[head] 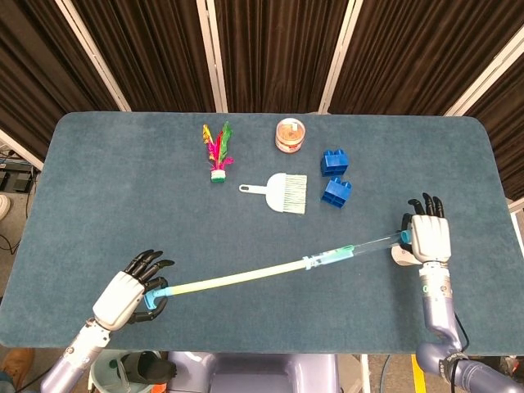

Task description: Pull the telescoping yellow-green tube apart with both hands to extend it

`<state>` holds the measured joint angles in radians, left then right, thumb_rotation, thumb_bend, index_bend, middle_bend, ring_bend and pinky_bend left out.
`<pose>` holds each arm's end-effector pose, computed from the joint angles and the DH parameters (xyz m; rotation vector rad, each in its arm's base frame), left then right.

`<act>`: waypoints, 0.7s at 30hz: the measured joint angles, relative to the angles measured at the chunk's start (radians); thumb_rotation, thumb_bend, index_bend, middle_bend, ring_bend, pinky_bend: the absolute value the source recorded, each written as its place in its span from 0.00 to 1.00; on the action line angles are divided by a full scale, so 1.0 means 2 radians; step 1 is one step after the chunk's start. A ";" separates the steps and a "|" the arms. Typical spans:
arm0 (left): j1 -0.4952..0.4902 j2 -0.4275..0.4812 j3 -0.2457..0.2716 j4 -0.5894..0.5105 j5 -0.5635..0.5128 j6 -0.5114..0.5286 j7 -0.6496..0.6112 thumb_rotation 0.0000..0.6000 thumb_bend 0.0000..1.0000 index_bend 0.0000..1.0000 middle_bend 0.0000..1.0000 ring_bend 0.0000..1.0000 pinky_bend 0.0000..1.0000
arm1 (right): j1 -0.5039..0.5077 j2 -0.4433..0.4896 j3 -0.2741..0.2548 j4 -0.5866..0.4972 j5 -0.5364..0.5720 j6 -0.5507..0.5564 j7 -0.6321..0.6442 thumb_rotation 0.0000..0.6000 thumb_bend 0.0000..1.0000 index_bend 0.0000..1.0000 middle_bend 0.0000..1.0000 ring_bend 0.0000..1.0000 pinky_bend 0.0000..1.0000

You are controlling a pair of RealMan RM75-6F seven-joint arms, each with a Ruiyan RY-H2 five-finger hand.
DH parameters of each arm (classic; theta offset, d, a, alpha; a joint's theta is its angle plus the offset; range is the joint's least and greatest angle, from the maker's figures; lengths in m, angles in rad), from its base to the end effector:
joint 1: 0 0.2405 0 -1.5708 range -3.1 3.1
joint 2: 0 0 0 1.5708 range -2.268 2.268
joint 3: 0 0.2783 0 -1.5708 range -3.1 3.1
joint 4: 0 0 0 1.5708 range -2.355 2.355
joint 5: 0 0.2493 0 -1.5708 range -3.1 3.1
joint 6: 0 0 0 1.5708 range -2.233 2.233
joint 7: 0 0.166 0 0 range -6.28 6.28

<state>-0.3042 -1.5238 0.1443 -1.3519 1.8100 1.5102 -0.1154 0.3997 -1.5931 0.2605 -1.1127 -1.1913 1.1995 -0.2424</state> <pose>-0.2586 0.2087 -0.0274 -1.8461 -0.9361 -1.3264 -0.3461 -0.3675 0.0234 1.3280 -0.8445 0.7532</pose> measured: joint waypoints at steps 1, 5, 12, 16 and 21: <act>0.000 0.000 -0.001 0.001 0.000 0.000 0.000 1.00 0.69 0.65 0.19 0.08 0.10 | 0.000 0.000 0.000 0.001 0.000 0.000 0.001 1.00 0.40 0.83 0.25 0.09 0.08; 0.001 -0.001 -0.002 0.003 0.002 0.001 -0.001 1.00 0.67 0.64 0.19 0.08 0.10 | -0.001 0.000 -0.002 0.005 0.001 0.000 0.002 1.00 0.40 0.83 0.25 0.09 0.08; 0.000 -0.007 -0.006 0.014 0.005 0.003 -0.003 1.00 0.43 0.25 0.18 0.08 0.10 | -0.002 0.000 -0.004 0.002 0.001 0.003 0.006 1.00 0.39 0.75 0.24 0.09 0.08; -0.007 -0.020 -0.015 0.032 -0.002 -0.009 -0.011 1.00 0.33 0.08 0.17 0.08 0.10 | -0.007 0.002 -0.012 -0.009 -0.002 0.007 -0.004 1.00 0.37 0.56 0.18 0.06 0.08; -0.015 -0.030 -0.025 0.045 -0.020 -0.032 -0.014 1.00 0.27 0.03 0.17 0.08 0.10 | -0.016 0.014 -0.023 -0.031 0.011 -0.001 -0.029 1.00 0.37 0.26 0.07 0.02 0.08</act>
<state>-0.3335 -1.5839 0.0941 -1.2628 1.7690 1.4456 -0.1436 0.3674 -1.5649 0.2146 -1.1746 -1.1690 1.1972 -0.3000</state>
